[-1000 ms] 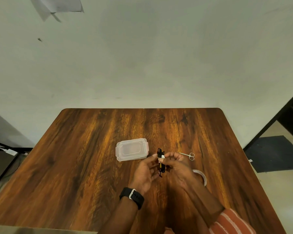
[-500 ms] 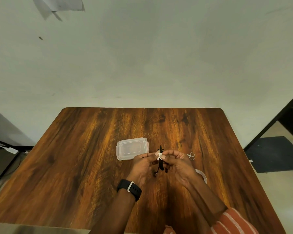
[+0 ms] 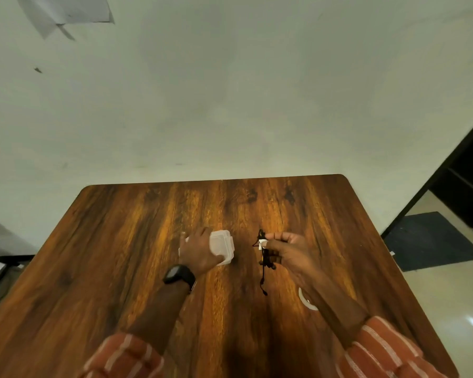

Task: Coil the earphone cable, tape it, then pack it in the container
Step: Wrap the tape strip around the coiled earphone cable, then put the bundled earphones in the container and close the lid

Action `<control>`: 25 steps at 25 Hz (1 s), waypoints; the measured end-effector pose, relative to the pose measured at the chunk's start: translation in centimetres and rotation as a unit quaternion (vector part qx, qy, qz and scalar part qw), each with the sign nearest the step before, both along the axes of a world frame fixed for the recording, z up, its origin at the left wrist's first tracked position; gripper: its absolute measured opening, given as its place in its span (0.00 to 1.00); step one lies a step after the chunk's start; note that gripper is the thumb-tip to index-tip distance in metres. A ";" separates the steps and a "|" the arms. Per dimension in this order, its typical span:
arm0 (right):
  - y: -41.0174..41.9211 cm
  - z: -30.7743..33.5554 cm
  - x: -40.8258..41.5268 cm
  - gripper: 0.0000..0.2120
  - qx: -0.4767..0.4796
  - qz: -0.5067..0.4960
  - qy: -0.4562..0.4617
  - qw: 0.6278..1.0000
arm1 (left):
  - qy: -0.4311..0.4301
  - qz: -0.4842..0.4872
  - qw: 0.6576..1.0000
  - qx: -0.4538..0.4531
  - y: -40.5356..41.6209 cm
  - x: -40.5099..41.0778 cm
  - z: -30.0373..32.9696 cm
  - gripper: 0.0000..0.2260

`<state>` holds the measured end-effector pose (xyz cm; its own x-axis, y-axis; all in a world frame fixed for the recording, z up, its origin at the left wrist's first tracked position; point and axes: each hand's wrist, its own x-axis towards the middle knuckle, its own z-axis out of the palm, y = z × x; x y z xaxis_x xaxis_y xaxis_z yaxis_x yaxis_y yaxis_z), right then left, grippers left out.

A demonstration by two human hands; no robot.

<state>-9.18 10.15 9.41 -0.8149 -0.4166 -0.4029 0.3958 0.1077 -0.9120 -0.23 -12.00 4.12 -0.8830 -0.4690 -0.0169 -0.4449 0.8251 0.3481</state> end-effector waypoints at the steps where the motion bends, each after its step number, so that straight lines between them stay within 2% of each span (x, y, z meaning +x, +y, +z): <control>1: -0.1 0.6 -0.6 0.09 0.010 0.007 0.014 1.000 | -0.080 -0.027 0.996 -0.040 -2.5 -0.7 -1.2 0.45; 3: -0.4 2.0 -1.4 0.07 0.022 0.018 0.041 0.999 | -0.195 -0.078 0.975 -0.075 -5.6 -1.7 -3.4 0.57; 6: -1.1 4.7 -2.1 0.05 0.027 0.034 0.087 0.995 | -0.269 -0.112 0.953 -0.084 -7.0 -3.0 -5.2 0.61; 11: -2.6 8.2 -3.3 0.07 0.027 0.058 0.132 0.989 | -0.253 -0.173 0.951 -0.046 -3.5 -2.7 -4.4 0.51; 14: -3.4 8.2 -3.0 0.06 0.019 0.067 0.126 0.990 | -0.232 -0.179 0.956 0.017 -0.1 -1.3 -4.1 0.52; 17: -4.2 7.5 -2.4 0.07 0.029 0.088 0.134 0.987 | -0.189 -0.122 0.972 0.061 1.0 0.5 -2.6 0.53; 21: -5.3 5.6 -1.3 0.08 0.040 0.101 0.136 0.985 | -0.105 0.036 0.993 0.033 -2.5 7.1 -2.6 0.50; 23: -5.8 3.9 -0.7 0.08 0.054 0.110 0.131 0.984 | -0.129 0.088 0.988 0.018 -5.1 11.2 -3.5 0.49; 25: -6.3 1.9 -0.1 0.09 0.068 0.119 0.123 0.983 | -0.161 0.138 0.977 0.028 -6.7 15.0 -3.8 0.56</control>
<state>-9.32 3.90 11.31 -0.7801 -0.5637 -0.2715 0.1144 0.2981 -0.9477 14.76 -18.73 0.33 -0.6670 -0.6794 -0.3058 -0.7423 0.6415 0.1938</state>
